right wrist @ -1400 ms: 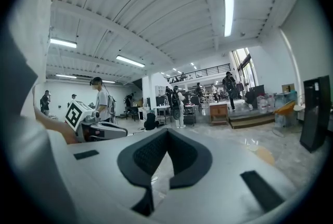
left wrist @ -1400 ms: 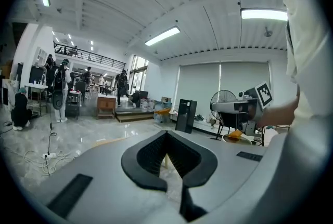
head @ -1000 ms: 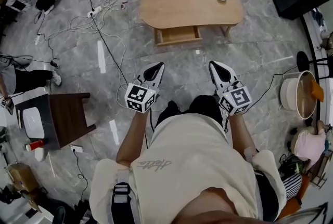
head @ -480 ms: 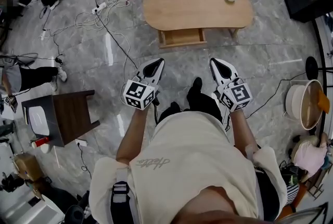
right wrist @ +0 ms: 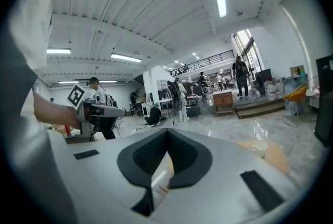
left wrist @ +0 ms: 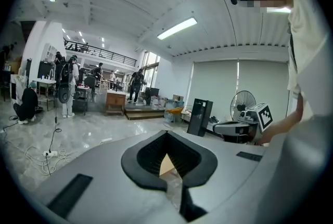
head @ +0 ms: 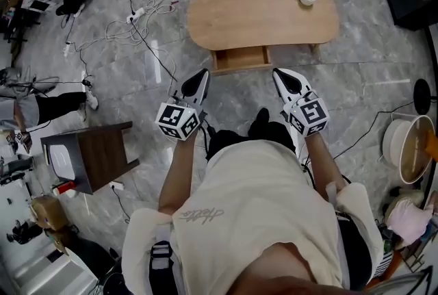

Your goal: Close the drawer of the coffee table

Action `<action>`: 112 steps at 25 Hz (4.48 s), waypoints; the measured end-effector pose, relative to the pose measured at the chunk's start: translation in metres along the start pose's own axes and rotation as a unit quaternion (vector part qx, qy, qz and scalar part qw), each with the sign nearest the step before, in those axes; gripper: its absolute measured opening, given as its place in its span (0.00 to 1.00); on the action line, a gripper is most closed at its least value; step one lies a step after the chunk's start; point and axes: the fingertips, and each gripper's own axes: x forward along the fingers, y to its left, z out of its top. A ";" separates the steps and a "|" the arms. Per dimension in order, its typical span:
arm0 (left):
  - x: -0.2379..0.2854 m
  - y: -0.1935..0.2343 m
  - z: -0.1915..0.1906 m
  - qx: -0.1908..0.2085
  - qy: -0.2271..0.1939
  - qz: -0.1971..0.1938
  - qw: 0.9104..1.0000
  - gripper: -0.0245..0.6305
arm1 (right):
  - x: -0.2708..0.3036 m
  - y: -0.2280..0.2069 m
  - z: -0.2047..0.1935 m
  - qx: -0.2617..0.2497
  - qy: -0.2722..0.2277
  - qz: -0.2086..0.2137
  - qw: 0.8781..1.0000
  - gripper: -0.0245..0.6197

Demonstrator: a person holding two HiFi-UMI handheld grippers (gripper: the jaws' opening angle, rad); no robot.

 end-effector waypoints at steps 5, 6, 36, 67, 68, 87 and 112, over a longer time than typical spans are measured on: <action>0.024 0.002 0.007 0.012 -0.002 0.010 1.000 0.04 | 0.013 -0.023 0.001 0.017 -0.002 0.006 1.000 0.03; 0.028 0.003 0.010 0.013 -0.004 0.009 1.000 0.04 | 0.017 -0.026 0.001 0.021 -0.001 0.006 1.000 0.03; 0.124 0.185 0.003 0.005 0.021 -0.109 0.994 0.04 | 0.195 -0.047 0.015 0.024 0.056 -0.099 0.993 0.03; 0.210 0.193 -0.176 -0.103 0.214 -0.010 0.971 0.04 | 0.209 -0.203 -0.174 0.168 0.217 -0.074 0.959 0.03; 0.209 0.198 -0.193 -0.130 0.225 -0.001 0.966 0.04 | 0.208 -0.203 -0.184 0.167 0.225 -0.074 0.957 0.03; 0.167 0.199 -0.440 -0.247 0.393 0.037 0.885 0.04 | 0.164 -0.176 -0.413 0.257 0.418 -0.048 0.870 0.03; 0.228 0.226 -0.637 -0.256 0.435 0.016 0.863 0.04 | 0.234 -0.195 -0.610 0.316 0.488 -0.017 0.813 0.03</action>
